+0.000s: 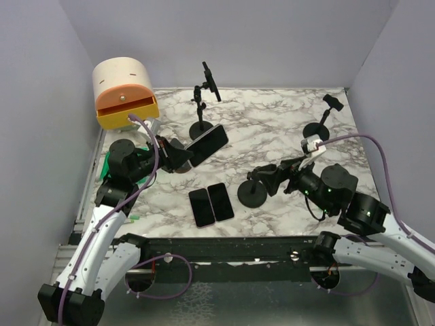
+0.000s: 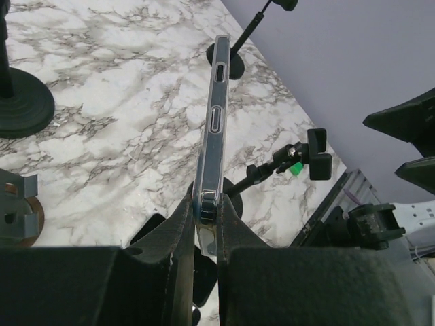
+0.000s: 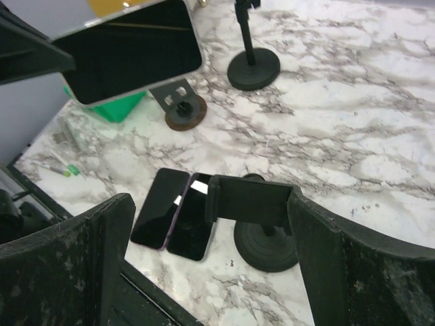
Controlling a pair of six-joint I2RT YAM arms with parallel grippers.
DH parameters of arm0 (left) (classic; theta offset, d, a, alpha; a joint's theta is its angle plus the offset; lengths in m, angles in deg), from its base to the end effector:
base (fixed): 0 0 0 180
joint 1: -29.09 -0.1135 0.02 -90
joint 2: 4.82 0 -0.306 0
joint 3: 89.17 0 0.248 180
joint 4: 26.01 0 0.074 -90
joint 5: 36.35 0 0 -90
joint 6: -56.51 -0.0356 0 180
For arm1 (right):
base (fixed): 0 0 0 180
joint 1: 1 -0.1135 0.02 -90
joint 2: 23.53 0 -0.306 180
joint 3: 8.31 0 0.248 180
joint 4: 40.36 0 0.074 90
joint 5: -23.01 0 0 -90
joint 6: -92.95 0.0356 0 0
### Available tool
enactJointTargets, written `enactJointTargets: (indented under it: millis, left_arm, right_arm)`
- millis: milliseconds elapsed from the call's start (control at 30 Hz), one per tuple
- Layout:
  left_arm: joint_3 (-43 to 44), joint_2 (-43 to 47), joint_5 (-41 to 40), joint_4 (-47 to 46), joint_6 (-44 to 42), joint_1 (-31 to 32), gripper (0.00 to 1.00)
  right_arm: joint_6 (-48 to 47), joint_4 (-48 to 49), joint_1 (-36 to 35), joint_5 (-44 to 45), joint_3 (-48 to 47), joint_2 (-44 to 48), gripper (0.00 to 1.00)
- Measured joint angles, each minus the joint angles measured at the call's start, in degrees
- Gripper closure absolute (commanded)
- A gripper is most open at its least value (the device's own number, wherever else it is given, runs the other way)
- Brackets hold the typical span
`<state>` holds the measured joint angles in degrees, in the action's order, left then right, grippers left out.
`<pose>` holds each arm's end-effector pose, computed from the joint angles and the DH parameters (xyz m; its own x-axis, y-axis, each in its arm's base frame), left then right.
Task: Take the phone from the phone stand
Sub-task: Remove the phone from the phone stand, then pick up the phone stand at the center of the board.
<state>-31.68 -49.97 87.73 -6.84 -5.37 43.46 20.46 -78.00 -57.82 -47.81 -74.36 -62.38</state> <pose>0.1396 -0.0564 0.3711 -0.4525 -0.2870 -0.8443 0.6023 0.5998 -0.5267 0.0690 0.0841 0.3993 -0.2792 0.0922 -0.9558 -0.5554 0.7965 0.2391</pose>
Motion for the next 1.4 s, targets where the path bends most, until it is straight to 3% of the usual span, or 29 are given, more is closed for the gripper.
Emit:
enactJointTargets:
  millis: [333, 667, 933, 1100, 1267, 1400]
  left_arm:
    - [0.63, 1.38, -2.21, 7.41, -3.82, 0.79, 1.00]
    - [-0.04, 2.80, -3.45, 7.98, -4.90, 2.27, 1.00]
    - [-1.31, 3.15, -3.72, 8.02, -5.16, 2.64, 1.00]
    - [-1.84, 3.48, -3.78, 7.74, -5.11, 2.82, 1.00]
    - [-2.34, 2.82, -3.69, 6.10, -5.01, 3.76, 1.00]
    - [-2.82, 0.52, -3.43, 3.87, -4.72, 5.14, 1.00]
  right_arm:
    - [7.32, -0.76, 0.00, 5.55, 6.40, -3.34, 0.00]
    - [9.70, 2.36, 0.00, 8.09, 8.39, -8.39, 0.01]
    - [11.06, 1.16, 0.00, 12.57, 7.76, -11.78, 0.39]
    - [8.28, -0.98, -0.02, 16.65, 5.95, -10.82, 0.44]
    - [1.68, -0.13, 1.03, 24.35, -2.82, -16.28, 0.48]
    - [-3.15, 7.21, 10.29, 24.59, -6.40, -20.81, 0.50]
